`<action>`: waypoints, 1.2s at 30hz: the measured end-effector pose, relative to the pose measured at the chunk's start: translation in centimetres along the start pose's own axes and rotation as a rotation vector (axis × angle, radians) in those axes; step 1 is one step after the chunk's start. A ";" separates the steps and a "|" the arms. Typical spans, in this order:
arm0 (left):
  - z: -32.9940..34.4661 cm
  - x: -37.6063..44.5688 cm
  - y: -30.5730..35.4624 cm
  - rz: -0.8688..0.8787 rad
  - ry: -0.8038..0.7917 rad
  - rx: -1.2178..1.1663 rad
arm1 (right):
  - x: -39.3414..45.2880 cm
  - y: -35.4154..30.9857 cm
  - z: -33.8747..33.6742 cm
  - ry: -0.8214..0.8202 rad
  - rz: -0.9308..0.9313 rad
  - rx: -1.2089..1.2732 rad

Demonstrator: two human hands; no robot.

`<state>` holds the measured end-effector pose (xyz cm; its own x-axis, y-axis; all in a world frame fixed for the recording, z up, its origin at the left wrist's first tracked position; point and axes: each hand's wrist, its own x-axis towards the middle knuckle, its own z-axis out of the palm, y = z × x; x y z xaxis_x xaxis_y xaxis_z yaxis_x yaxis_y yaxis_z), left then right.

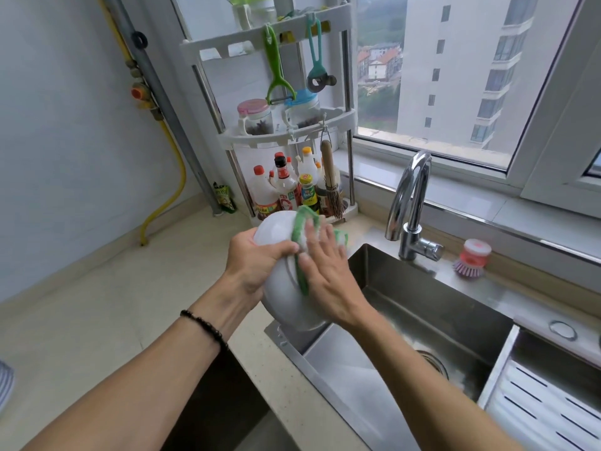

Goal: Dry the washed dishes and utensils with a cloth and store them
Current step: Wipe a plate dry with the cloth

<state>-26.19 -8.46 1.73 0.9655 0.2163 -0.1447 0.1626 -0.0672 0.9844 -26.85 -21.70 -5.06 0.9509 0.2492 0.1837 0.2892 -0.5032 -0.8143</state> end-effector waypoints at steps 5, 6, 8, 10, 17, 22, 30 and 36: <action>-0.4 0.2 -0.6 -0.029 0.085 -0.022 | 0.2 0.8 -0.7 -0.079 0.079 -0.091; -0.2 0.1 -0.7 -0.026 0.111 -0.023 | 0.2 0.2 -0.7 -0.082 0.099 -0.060; -0.1 0.0 -0.8 -0.026 0.165 -0.052 | -0.5 -1.0 0.2 -0.114 0.037 -0.021; -0.2 0.1 -0.8 -0.020 0.190 -0.062 | -1.1 -1.1 0.5 -0.135 0.006 -0.021; 0.9 0.0 -0.2 0.037 0.330 -0.044 | -1.0 -3.8 1.4 -0.045 0.096 0.186; 0.9 -0.4 -0.4 0.051 0.350 -0.033 | -0.6 -1.8 2.1 -0.064 0.179 0.129; 0.2 -0.8 0.9 0.090 0.337 -0.062 | -1.8 -3.5 4.1 0.182 0.068 0.313; -3.8 -2.8 -0.4 0.056 0.138 0.021 | 3.6 -1.4 3.1 0.306 0.541 0.631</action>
<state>-29.72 -5.36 2.15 0.9363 0.3436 -0.0728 0.1146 -0.1029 0.9881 -24.16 -17.55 -4.91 0.9536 -0.1686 -0.2493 -0.2380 0.0844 -0.9676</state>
